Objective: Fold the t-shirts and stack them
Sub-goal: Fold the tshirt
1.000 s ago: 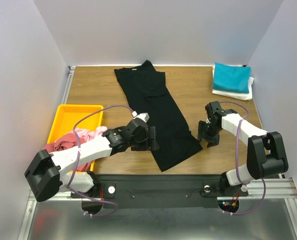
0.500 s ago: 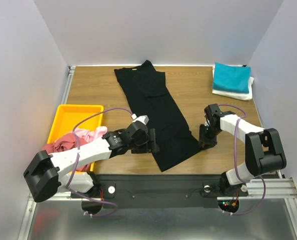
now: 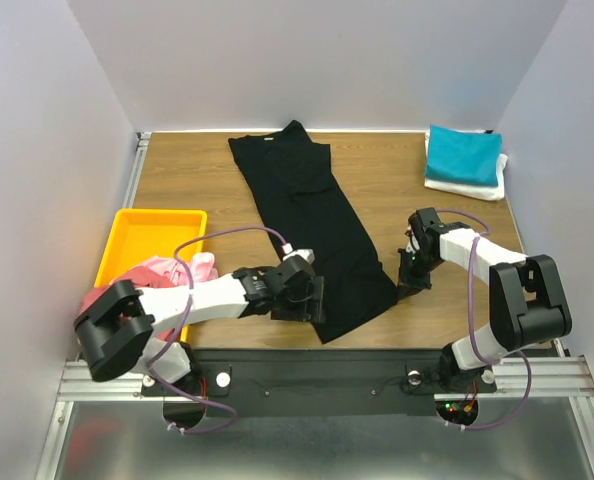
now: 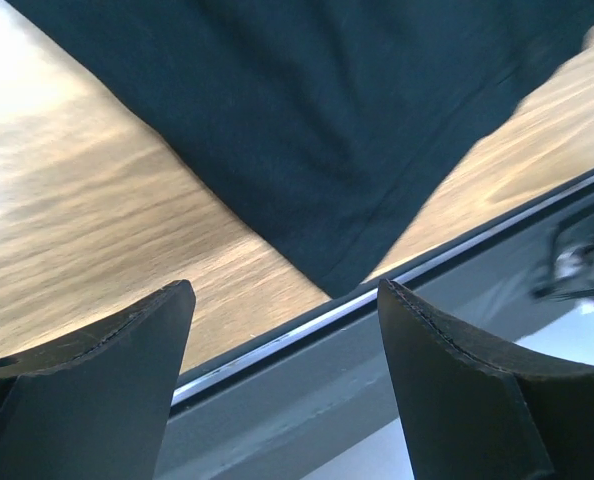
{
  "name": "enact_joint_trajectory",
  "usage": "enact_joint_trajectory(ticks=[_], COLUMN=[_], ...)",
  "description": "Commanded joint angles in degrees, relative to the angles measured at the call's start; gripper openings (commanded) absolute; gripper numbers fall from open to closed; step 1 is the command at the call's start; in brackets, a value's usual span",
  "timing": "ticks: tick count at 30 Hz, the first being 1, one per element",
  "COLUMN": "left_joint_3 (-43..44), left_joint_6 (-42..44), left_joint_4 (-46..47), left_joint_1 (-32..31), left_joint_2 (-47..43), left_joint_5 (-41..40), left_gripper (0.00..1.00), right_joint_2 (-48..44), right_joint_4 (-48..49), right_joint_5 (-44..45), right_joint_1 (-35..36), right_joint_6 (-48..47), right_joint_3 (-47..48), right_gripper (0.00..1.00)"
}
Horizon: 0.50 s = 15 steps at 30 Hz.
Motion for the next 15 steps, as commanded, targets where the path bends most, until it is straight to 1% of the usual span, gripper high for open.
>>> enact_joint_trajectory(ticks=[1, 9, 12, 15], left_joint_3=[4.40, 9.76, 10.73, 11.52], left_joint_6=[2.20, 5.10, 5.28, 5.28], left_joint_4=[0.64, -1.20, -1.82, -2.52], left_joint_1=[-1.68, -4.84, -5.46, -6.61], left_joint_2=[4.12, 12.03, 14.57, 16.60], left_joint_5=[1.67, 3.69, 5.27, 6.16], left_gripper=[0.84, 0.79, 0.75, 0.74], right_joint_2=[-2.32, -3.11, -3.20, -3.11], right_joint_4=[-0.61, -0.88, -0.88, -0.88], right_joint_5=[-2.35, -2.09, -2.09, -2.17], right_joint_1=[0.71, 1.15, 1.23, 1.24], right_joint_6=[0.84, 1.20, 1.20, 0.93], right_joint_3=[-0.38, -0.64, -0.64, -0.64], right_gripper=[0.00, 0.00, 0.00, 0.00])
